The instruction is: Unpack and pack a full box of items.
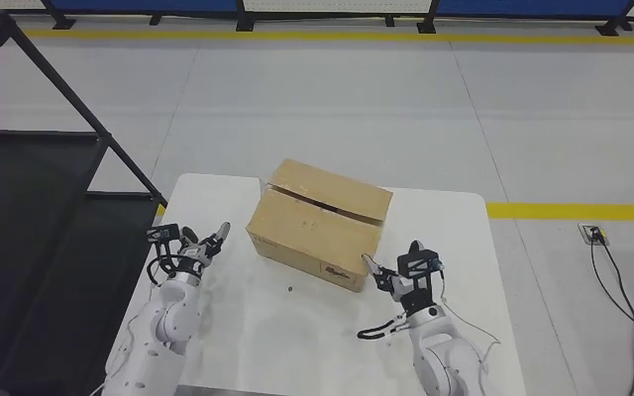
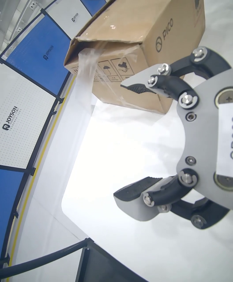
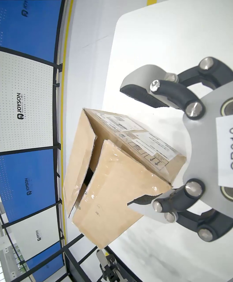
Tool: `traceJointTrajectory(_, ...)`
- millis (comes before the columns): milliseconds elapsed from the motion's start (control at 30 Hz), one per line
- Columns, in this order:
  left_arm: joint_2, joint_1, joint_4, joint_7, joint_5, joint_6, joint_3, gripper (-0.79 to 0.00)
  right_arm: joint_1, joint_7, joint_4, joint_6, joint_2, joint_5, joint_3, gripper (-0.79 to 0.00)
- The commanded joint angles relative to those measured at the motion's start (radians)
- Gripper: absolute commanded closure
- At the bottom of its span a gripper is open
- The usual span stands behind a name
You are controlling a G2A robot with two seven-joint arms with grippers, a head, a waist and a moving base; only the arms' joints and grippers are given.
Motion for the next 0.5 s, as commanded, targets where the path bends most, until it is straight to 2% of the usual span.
traceJointTrajectory(0, -0.005, -0.039, 0.049, 0.001, 0.003, -0.014, 0.020, -0.785, 0.000, -0.001, 0.000, 0.000, 0.000, -0.015, 0.000, -0.785)
traceJointTrajectory(133, -0.012, -0.096, 0.120, -0.002, 0.029, -0.045, 0.056, -0.785, 0.000, -0.001, 0.000, 0.000, 0.000, -0.015, 0.000, -0.785)
traceJointTrajectory(233, -0.019, -0.132, 0.165, 0.007, 0.040, -0.068, 0.083, -0.785, 0.003, 0.007, 0.004, -0.005, -0.001, 0.058, 0.022, -0.785)
traceJointTrajectory(467, -0.027, -0.166, 0.219, 0.028, 0.060, -0.122, 0.116, -0.785, 0.033, 0.058, 0.051, -0.162, 0.008, 0.272, 0.119, -0.785)
